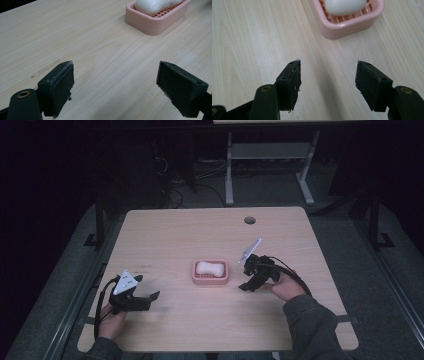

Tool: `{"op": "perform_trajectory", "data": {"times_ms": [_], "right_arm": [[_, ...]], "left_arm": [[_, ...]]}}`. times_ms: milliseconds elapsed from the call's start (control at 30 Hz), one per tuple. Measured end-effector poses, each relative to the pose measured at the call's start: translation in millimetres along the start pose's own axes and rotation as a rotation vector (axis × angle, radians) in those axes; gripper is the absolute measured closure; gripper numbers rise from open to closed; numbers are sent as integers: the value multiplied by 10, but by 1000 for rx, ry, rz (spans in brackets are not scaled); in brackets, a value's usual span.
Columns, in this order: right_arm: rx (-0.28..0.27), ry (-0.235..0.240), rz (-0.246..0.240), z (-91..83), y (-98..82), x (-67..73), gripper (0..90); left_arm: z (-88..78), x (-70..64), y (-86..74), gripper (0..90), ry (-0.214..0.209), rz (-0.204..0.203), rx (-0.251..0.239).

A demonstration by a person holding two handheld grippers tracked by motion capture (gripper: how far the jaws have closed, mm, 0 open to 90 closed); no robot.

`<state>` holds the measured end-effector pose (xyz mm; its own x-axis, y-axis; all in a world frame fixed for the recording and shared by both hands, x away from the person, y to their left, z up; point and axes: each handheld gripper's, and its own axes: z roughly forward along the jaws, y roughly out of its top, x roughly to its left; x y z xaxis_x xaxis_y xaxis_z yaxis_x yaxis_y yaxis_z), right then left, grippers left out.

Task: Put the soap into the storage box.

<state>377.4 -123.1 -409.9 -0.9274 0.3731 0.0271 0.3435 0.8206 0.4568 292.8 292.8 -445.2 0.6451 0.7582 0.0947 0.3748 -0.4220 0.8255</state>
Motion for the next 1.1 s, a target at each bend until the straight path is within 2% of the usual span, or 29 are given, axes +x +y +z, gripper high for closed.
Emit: {"op": "perform_trajectory", "data": {"times_ms": [533, 967, 1067, 1100], "right_arm": [[-54, -20, 32, -143, -292, 89, 345], [-85, -40, 77, -219, -613, 165, 331], [-95, -46, 79, -230, -680, 187, 331], [-100, -44, 87, -234, -704, 200, 331]], "left_arm": [[11, -16, 0, 139, -11, 0, -4], [25, -17, 1, 139, -18, 14, 10], [29, -29, -4, 139, -21, -2, 8], [29, -26, -4, 139, -20, 5, 7]]}}
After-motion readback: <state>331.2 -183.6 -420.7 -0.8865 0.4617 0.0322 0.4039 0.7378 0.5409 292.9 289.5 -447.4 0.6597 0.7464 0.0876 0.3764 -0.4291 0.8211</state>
